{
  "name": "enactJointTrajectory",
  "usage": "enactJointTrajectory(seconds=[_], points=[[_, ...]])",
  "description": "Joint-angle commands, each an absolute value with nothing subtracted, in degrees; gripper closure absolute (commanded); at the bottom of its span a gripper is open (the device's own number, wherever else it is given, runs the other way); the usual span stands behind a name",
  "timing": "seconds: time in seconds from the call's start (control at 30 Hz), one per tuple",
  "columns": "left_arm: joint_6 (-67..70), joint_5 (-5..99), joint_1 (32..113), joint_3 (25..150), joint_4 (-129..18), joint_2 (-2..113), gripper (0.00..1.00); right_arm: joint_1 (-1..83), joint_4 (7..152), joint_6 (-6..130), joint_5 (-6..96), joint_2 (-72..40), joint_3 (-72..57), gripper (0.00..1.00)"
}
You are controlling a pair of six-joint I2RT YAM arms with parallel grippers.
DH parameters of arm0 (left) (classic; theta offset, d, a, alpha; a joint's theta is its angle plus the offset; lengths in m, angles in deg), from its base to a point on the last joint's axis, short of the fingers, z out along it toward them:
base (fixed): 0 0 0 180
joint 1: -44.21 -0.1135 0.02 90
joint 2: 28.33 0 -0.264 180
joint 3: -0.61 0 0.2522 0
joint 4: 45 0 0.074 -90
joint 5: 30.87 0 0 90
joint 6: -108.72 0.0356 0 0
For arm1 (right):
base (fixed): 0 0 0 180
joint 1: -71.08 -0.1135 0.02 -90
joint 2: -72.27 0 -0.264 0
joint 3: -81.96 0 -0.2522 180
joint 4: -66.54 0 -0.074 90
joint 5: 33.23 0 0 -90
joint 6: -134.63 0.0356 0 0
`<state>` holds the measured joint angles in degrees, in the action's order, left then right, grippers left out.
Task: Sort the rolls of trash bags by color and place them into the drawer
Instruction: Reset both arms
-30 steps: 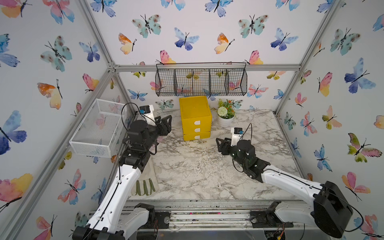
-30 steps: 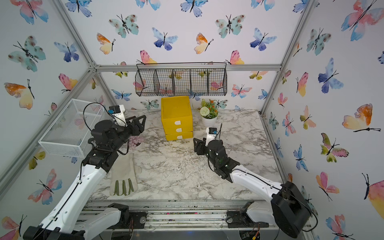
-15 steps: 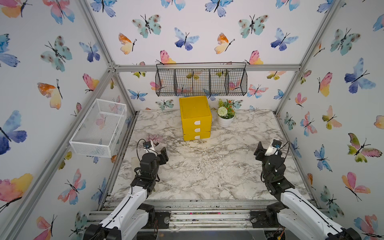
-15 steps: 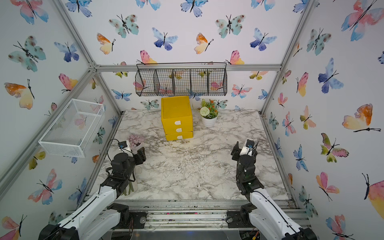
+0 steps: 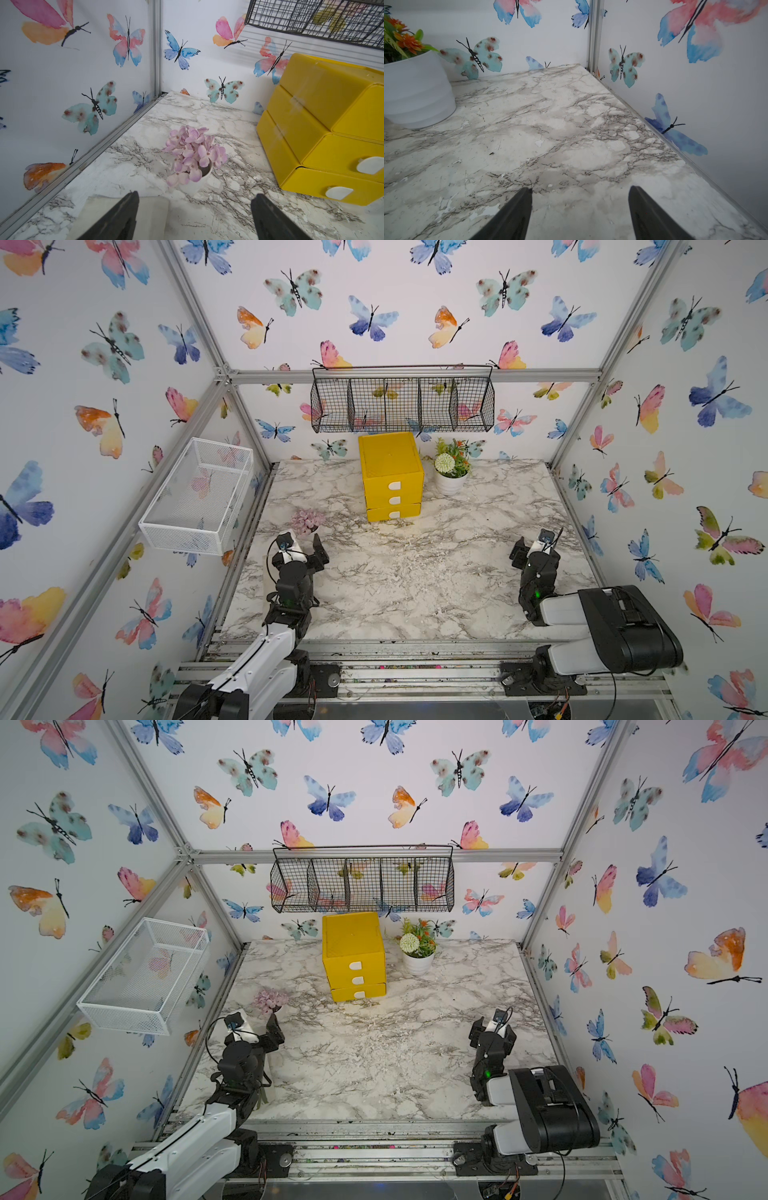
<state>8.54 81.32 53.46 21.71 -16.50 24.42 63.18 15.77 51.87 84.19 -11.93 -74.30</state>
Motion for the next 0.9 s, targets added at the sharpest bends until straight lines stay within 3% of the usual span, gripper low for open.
enactJointTrajectory(seconds=[0.0, 0.23, 0.33, 0.4, 0.53, 0.67, 0.7, 0.87], points=[[10.31, 80.52, 50.22, 19.86, -7.31, 28.57, 0.11, 63.69, 15.12, 51.2, 80.84, -11.69, -71.24, 0.22], [12.78, 79.08, 47.67, 18.76, 5.57, 38.65, 0.11, 63.69, 16.7, 47.73, 73.44, -16.0, -68.04, 0.23], [12.73, 76.45, 46.93, 20.85, 4.85, 42.9, 0.11, 64.3, 3.2, 46.77, 73.21, -20.04, -71.93, 0.22], [13.55, 74.89, 46.88, 21.14, 7.64, 46.69, 0.11, 64.3, 12.56, 48.15, 72.93, -17.3, -69.82, 0.22], [15.55, 71.73, 47.1, 24.2, 7.07, 52.05, 0.09, 64.4, 7.0, 47.31, 72.67, -19.13, -70.74, 0.21], [16.38, 71.0, 47.48, 25.6, 4.13, 51.95, 0.03, 64.4, 11.34, 47.76, 73.0, -17.99, -69.95, 0.16], [16.33, 70.99, 47.52, 25.71, 3.65, 51.79, 0.01, 64.4, 10.26, 47.54, 72.95, -18.24, -70.22, 0.03], [16.34, 71.11, 47.55, 25.68, 3.82, 51.87, 0.02, 64.4, 11.21, 47.61, 73.03, -17.73, -70.13, 0.02]])
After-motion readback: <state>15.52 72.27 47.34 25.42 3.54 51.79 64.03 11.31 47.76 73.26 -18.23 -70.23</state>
